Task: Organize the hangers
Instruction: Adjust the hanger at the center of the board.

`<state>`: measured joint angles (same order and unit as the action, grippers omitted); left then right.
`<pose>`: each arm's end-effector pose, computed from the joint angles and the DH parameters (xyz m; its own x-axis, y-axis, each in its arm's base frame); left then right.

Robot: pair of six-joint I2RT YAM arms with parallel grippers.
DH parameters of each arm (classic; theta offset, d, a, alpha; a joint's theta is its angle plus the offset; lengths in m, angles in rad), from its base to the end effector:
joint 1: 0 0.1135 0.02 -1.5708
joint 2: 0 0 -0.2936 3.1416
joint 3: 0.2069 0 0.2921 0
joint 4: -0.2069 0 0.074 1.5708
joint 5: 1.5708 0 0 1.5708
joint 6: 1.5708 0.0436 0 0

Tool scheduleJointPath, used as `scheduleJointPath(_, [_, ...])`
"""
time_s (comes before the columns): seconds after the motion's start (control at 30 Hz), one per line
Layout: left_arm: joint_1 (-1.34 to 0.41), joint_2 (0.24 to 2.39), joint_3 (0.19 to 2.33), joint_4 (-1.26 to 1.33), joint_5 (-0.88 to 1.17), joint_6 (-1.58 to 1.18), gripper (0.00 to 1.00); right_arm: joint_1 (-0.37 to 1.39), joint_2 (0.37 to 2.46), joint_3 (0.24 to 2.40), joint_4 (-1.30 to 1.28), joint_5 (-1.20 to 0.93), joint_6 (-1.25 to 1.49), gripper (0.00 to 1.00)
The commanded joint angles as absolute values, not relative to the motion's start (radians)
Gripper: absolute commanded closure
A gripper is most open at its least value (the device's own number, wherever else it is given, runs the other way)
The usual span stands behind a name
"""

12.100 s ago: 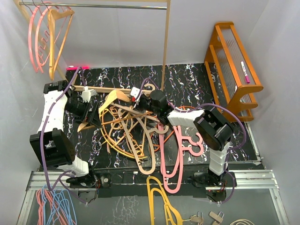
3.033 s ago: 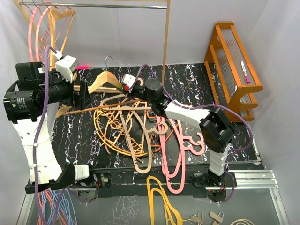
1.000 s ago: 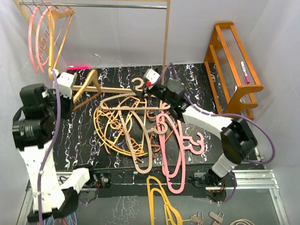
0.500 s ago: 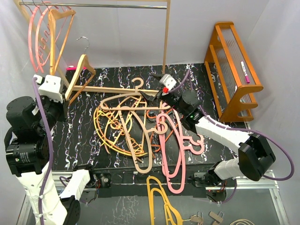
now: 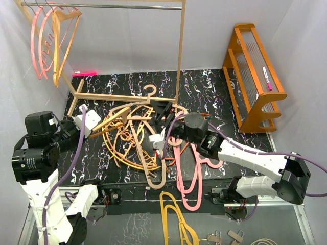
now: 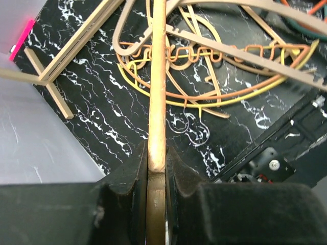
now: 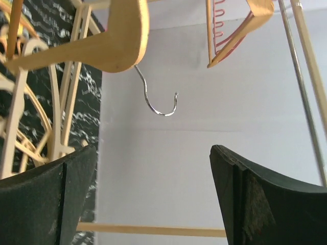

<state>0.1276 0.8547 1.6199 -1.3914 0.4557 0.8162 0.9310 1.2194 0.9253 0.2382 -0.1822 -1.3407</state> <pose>0.0853 -0.0084 0.5100 -0.2238 0.6309 -0.7429 0.5875 0.6955 0.4136 0.1887 0.2667 0.3572 0.8657 -0.4406 -0.2376 -0.2370 0.0572 -0.9698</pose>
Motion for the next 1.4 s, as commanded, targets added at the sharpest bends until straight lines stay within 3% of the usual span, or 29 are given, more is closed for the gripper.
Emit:
scheduleJointPath(0.0, [0.128, 0.868, 1.614, -1.435, 0.538, 1.028, 1.00, 1.005, 1.186, 0.876, 0.207, 0.030, -1.718, 0.02])
scheduleJointPath(0.67, [0.128, 0.838, 1.608, -1.436, 0.615, 1.229, 1.00, 1.026, 1.357, 1.103, 0.052, 0.016, -1.820, 0.23])
scheduleJointPath(0.8, [0.127, 0.831, 1.603, -1.436, 0.609, 1.260, 1.00, 1.018, 1.384, 1.162, -0.013, 0.000, -1.786, 0.45])
scheduleJointPath(0.93, [0.128, 0.812, 1.592, -1.419, 0.622, 1.290, 1.00, 1.017, 1.382, 1.228, -0.125, -0.043, -1.673, 0.58])
scheduleJointPath(1.03, [0.127, 0.785, 1.559, -1.357, 0.621, 1.285, 1.00, 1.016, 1.373, 1.275, -0.206, -0.088, -1.587, 0.87])
scheduleJointPath(1.07, [0.127, 0.779, 1.550, -1.336, 0.618, 1.281, 1.00, 1.017, 1.367, 1.279, -0.224, -0.099, -1.565, 0.92])
scheduleJointPath(1.37, [0.127, 0.756, 1.532, -1.196, 0.627, 1.217, 1.00, 1.008, 1.380, 1.406, -0.490, -0.251, -1.303, 0.91])
